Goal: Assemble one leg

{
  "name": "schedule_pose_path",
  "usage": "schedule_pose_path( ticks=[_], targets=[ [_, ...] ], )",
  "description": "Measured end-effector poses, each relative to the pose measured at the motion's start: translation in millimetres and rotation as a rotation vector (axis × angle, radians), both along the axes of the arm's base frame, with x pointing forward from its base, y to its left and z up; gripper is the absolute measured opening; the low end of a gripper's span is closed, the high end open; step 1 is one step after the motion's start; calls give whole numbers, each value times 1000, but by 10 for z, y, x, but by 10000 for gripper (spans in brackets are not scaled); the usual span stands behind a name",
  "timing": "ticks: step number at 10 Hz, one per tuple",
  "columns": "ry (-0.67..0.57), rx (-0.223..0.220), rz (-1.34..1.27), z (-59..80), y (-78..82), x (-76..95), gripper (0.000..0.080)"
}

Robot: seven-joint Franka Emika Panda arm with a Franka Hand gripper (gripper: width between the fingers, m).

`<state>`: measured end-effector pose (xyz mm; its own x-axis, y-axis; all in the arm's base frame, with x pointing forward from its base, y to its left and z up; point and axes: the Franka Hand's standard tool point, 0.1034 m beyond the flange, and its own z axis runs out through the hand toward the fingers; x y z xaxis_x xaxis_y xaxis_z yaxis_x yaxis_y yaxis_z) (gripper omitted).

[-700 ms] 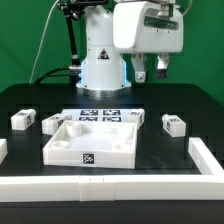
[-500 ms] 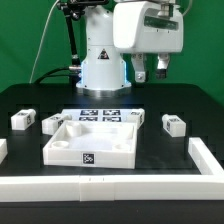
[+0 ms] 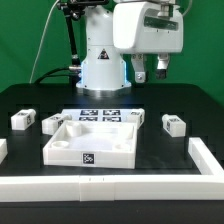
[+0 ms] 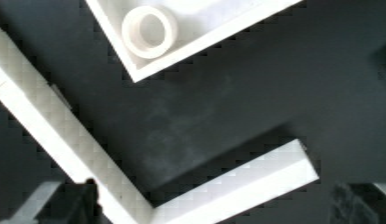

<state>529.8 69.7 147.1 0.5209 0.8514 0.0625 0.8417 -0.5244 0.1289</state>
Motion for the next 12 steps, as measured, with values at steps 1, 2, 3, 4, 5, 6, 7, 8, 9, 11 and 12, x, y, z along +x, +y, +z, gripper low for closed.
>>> schedule_pose_path(
  ticks=[1, 2, 3, 4, 5, 6, 7, 8, 9, 11, 12],
  targets=[
    [4, -15, 102, -19, -54, -78, 650],
    [22, -31, 198, -57, -148, -172, 650],
    [52, -49, 332, -111, -258, -242, 650],
    [79, -53, 408, -194, -355, -287, 650],
    [100, -51, 408, -307, -400, -334, 650],
    [87, -46, 390, -412, -477, -391, 650],
    [95, -46, 388, -401, -475, -398, 650],
    [94, -46, 388, -399, -474, -390, 650],
    [96, -46, 387, -409, -480, -395, 650],
    [117, -34, 320, -517, -448, -457, 650],
    [106, -30, 360, -635, -501, -521, 650]
  ],
)
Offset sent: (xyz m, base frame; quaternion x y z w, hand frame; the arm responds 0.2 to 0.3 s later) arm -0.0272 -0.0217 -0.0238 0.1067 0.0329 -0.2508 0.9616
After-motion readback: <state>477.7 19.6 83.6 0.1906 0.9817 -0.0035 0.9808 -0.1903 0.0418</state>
